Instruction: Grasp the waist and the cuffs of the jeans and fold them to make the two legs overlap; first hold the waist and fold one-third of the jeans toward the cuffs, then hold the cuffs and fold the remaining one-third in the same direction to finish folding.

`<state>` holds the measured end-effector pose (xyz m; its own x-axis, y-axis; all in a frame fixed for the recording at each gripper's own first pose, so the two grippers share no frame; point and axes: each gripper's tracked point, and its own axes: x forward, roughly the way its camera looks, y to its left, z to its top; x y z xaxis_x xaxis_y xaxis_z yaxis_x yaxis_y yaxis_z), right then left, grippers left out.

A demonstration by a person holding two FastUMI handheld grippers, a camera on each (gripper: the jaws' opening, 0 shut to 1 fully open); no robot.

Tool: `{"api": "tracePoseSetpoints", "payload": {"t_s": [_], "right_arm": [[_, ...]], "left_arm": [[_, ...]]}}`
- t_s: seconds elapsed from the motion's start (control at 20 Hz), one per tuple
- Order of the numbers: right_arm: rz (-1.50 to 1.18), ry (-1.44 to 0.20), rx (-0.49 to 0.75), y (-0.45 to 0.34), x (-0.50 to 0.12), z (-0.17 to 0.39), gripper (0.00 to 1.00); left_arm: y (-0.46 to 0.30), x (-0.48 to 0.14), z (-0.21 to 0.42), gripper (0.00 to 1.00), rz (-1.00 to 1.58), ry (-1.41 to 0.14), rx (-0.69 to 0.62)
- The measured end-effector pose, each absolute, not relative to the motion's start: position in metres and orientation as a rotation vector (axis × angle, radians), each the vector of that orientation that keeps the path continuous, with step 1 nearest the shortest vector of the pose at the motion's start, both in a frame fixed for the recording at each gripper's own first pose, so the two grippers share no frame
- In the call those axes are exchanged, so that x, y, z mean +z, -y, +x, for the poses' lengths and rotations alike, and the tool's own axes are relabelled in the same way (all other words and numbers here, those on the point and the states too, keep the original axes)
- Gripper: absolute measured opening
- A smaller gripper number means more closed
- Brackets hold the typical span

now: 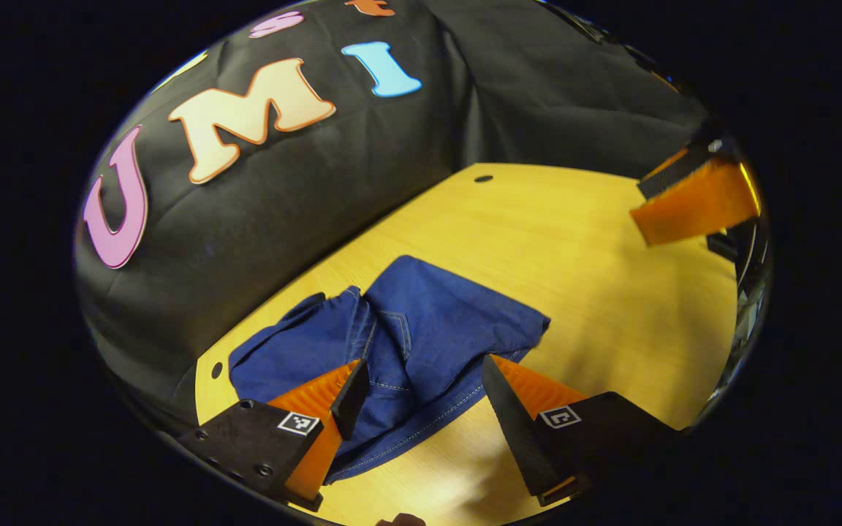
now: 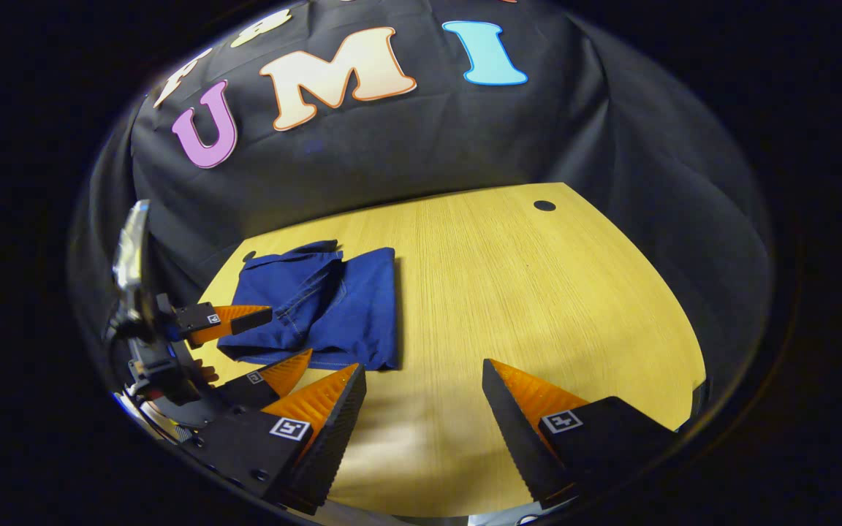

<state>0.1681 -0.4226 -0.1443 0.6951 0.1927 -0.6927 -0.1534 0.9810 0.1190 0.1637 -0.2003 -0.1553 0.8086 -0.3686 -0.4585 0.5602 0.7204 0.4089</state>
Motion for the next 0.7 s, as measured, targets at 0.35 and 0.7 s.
{"api": "tracePoseSetpoints", "payload": {"t_s": [0.35, 0.7], "right_arm": [[0.087, -0.715, 0.164, 0.383, -0.121, 0.144, 0.99], [0.117, -0.664, 0.171, 0.337, -0.107, 0.125, 0.98]], "left_arm": [[0.138, -0.093, 0.128, 0.93, 0.42, -0.302, -0.455], [0.048, -0.121, 0.106, 0.87, 0.349, -0.404, -0.368]]}}
